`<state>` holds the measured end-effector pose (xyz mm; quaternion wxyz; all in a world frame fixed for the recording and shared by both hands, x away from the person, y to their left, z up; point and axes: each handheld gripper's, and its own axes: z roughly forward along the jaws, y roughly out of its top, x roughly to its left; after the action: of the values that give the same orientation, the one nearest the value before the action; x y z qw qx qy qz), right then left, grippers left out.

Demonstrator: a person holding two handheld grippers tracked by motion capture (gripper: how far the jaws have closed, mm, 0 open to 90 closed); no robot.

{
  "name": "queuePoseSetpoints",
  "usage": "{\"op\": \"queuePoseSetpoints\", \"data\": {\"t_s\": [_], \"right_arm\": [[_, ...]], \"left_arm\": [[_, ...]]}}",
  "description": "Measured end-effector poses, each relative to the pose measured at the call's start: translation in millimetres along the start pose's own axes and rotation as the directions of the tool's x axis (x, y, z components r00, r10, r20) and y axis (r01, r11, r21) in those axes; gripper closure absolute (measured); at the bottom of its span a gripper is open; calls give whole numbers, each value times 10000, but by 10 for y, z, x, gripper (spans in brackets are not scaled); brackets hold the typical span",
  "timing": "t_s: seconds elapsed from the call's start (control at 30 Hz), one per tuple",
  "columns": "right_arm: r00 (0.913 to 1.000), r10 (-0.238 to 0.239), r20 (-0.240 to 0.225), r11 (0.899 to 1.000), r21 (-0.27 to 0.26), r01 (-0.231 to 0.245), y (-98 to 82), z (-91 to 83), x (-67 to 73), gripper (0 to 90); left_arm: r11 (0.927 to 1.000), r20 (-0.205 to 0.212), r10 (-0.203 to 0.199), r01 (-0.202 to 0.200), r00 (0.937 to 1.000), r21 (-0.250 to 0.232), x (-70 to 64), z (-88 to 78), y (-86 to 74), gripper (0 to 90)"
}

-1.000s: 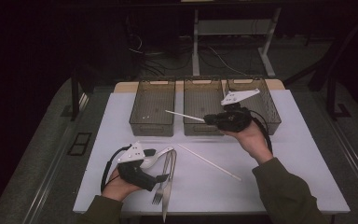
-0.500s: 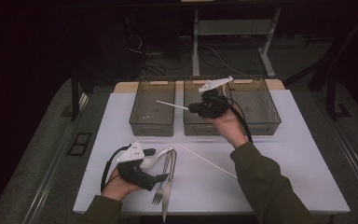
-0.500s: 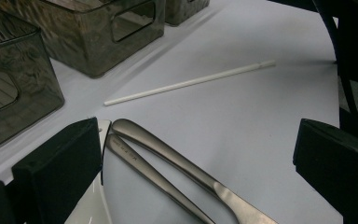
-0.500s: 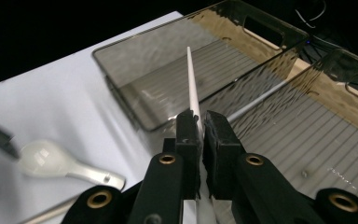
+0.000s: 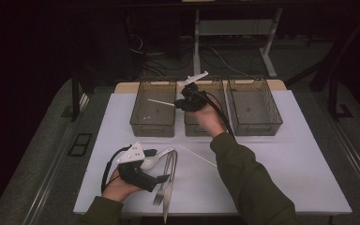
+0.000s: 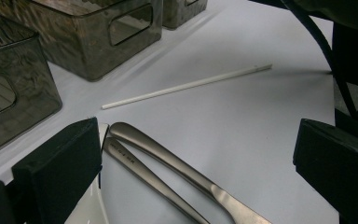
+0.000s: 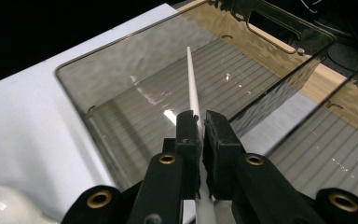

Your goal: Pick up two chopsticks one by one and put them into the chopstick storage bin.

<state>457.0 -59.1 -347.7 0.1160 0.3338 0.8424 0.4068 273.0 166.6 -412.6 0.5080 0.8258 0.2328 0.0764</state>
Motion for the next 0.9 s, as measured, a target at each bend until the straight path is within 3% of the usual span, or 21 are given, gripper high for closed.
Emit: {"op": "queuePoseSetpoints", "data": {"t_s": [0.43,0.9], "right_arm": [[9988,373,329,9979,510,-389,118,475,-21,844],[9989,332,323,9947,961,-361,138,736,27,832]], "left_arm": [[9999,64,-85,86,9999,-102,-1,8,-1,1],[10000,113,-54,55,9999,-83,3,7,-1,1]]}}
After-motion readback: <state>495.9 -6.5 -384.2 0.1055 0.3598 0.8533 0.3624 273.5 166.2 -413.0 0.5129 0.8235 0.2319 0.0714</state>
